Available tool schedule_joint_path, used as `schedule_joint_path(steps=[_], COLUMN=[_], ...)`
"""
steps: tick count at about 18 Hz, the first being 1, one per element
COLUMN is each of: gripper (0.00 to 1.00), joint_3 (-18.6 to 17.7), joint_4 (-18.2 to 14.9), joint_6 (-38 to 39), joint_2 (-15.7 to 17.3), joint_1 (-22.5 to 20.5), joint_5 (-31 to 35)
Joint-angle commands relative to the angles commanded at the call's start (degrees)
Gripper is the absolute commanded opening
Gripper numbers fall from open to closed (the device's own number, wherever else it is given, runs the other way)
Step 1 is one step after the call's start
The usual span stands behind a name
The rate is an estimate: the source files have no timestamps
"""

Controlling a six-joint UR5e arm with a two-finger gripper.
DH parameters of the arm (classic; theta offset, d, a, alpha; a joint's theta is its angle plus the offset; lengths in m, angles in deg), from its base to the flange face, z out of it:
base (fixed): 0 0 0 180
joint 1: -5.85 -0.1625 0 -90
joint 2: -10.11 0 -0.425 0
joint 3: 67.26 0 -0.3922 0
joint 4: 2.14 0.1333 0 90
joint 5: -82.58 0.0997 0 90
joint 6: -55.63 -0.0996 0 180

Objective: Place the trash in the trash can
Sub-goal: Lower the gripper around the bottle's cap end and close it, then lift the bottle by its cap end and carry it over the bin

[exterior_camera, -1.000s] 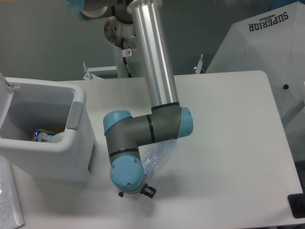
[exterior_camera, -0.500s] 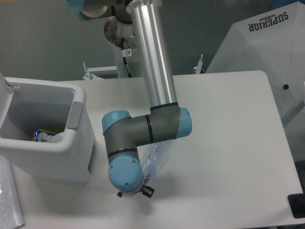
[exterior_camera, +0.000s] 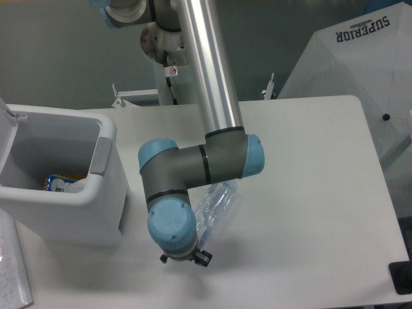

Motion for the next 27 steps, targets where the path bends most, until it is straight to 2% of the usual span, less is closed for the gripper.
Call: schedule_joint_path(steps=[3,5,6,9,12,14,16,22,27], gripper=[0.06,0.06,0.06,0.06,0.06,0.06,0.06,0.06,0.06], joint_3=[0.5,1.1,1.4,1.4,2.6,3.9,4.7,4.7,2.9], joint_4=[0.4,3.7,6.7,10.6,15.2,17.0,17.3,17.9,19.1], joint_6=[0.0,0.4,1.8,2.5,8.0,10.6,12.1,15.4,17.6], joint_2=[2.4,4.0,5.7,7.9,9.4,9.5,10.1,15.8,19.3], joint_1=[-1.8,-3.4,-5.7,-7.6,-9.3,-9.8,-9.9,-10.7,-10.8], joint_5=[-3.7,-8.2,-15.2,-21.1,-28.2,-32.6,-36.5,-46.7,-56.2])
